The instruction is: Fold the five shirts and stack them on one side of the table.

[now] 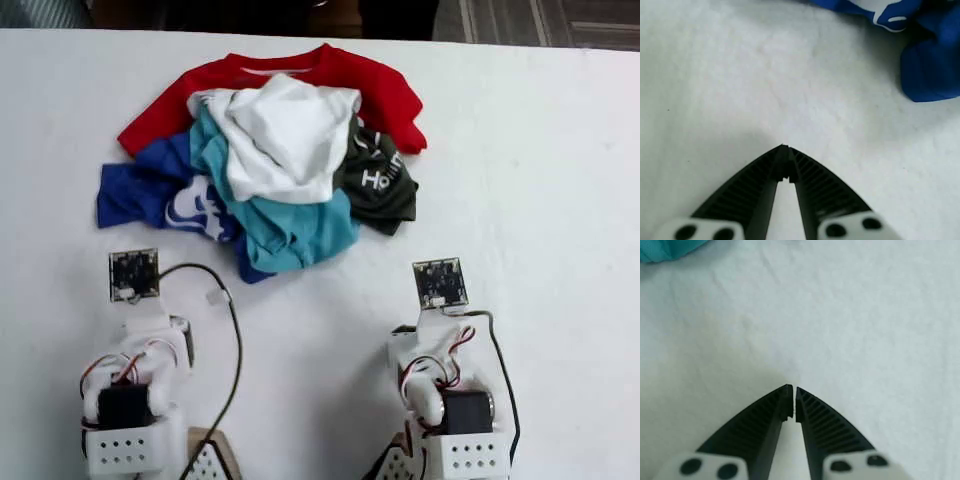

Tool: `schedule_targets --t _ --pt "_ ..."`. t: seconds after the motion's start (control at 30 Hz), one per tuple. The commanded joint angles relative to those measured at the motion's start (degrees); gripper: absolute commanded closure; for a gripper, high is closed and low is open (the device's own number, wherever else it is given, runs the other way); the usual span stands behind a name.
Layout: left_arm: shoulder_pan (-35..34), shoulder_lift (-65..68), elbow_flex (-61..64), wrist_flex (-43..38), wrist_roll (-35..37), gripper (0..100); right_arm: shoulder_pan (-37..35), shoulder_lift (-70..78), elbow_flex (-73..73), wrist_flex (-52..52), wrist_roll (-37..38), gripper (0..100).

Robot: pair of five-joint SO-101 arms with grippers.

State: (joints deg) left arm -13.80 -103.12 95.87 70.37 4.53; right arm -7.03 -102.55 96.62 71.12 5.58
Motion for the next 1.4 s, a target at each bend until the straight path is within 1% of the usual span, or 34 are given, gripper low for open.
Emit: schedule_targets --t 0.0,1.27,1.3,1.37 --pt "0.5 -1.5 1.2 0.6 1.0 97 0.3 -0.5 0.4 0.4 -0.2 97.9" --pt "0.5 -1.5 1.2 -0.3 0.5 97 0.3 -0.5 0.4 0.4 -0.2 97.9" --pt "0.5 -1.5 1.2 -1.4 0.1 97 0.3 -0.5 0.4 0.4 -0.2 97.9" --pt "0.5 -1.5 1.2 -5.7 -4.7 96 0.3 -0.5 0.4 0.4 -0.2 97.9"
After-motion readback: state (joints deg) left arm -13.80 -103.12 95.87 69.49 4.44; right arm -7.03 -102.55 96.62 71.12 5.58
